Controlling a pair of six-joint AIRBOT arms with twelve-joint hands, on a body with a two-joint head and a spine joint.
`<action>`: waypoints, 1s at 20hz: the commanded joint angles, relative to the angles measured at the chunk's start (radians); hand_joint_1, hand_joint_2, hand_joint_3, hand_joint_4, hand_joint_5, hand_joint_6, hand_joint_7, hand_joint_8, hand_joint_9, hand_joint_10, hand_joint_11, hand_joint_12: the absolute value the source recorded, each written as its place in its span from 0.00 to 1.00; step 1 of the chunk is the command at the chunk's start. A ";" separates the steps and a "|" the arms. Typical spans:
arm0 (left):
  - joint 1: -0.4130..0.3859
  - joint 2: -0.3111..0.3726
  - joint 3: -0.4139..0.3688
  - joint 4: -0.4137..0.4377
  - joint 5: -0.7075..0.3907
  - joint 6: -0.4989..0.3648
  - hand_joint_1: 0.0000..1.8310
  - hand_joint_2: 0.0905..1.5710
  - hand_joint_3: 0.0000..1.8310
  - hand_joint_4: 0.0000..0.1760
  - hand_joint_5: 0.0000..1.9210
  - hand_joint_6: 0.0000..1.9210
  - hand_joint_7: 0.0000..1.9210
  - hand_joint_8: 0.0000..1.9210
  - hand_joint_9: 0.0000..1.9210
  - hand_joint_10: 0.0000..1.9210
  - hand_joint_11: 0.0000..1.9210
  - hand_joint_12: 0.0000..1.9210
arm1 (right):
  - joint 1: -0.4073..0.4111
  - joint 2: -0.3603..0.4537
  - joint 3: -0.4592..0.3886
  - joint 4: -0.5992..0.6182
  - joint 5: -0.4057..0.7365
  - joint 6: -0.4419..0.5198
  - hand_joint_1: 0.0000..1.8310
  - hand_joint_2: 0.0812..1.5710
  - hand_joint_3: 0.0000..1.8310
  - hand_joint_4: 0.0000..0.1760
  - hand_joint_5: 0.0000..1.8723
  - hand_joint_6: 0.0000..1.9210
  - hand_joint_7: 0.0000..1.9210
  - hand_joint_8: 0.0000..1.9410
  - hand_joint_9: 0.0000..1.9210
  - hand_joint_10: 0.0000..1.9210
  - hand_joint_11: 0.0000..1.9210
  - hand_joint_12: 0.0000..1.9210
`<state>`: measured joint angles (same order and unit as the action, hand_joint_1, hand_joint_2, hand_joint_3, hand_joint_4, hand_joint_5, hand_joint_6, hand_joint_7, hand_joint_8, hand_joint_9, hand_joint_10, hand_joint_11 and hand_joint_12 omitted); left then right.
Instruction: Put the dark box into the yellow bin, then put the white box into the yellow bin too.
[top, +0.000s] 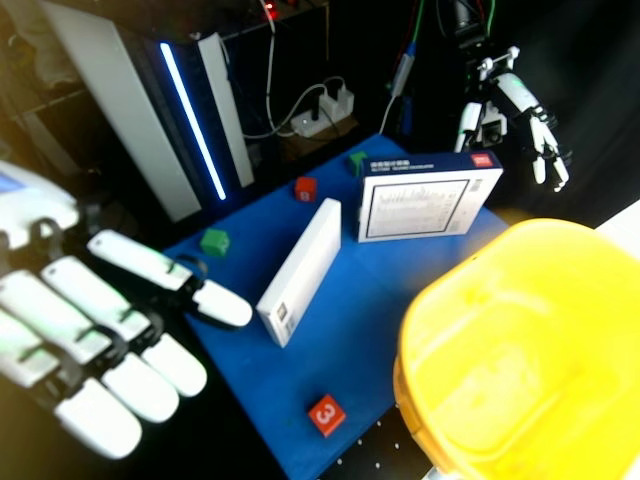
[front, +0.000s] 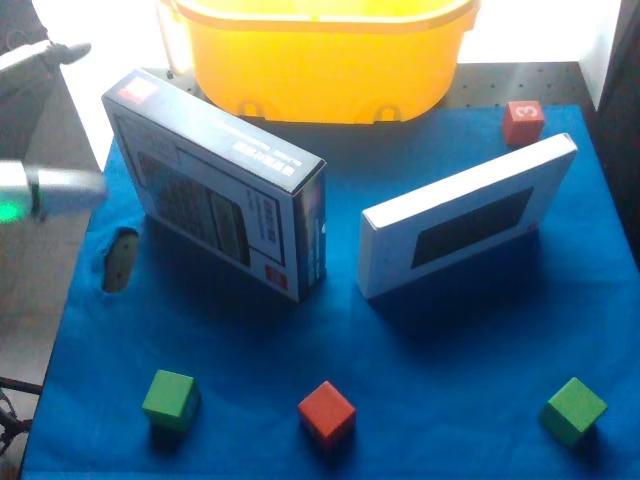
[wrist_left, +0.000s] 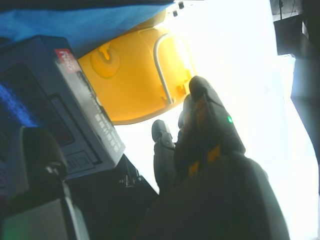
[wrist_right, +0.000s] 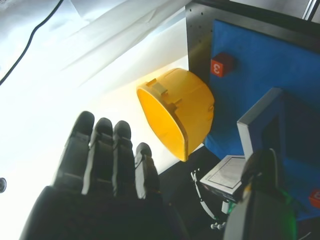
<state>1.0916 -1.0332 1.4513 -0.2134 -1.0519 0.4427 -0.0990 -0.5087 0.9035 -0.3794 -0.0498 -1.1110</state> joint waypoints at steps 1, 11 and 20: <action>-0.006 -0.009 0.007 -0.029 -0.121 -0.006 0.25 0.56 0.01 0.44 0.02 0.00 0.03 0.00 0.01 0.00 0.01 0.04 | 0.009 -0.001 0.004 -0.002 0.110 -0.004 0.00 0.62 0.00 0.00 0.03 0.00 0.12 0.00 0.08 0.00 0.00 0.29; -0.021 -0.035 0.033 0.060 -0.154 -0.121 0.39 0.49 0.00 0.32 0.00 0.00 0.01 0.00 0.01 0.00 0.02 0.04 | 0.009 -0.017 0.014 -0.001 0.109 -0.004 0.00 0.63 0.00 0.00 0.03 0.00 0.12 0.00 0.09 0.00 0.00 0.26; -0.091 0.015 0.030 0.125 -0.185 -0.156 0.48 0.46 0.00 0.76 0.00 0.00 0.03 0.00 0.03 0.00 0.04 0.04 | 0.006 -0.028 0.018 0.000 0.109 -0.004 0.00 0.63 0.00 0.00 0.04 0.00 0.12 0.00 0.08 0.00 0.00 0.25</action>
<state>1.0107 -1.0191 1.4769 -0.0517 -1.1217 0.2935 -0.1024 -0.5365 0.9203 -0.3779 -0.0498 -1.1118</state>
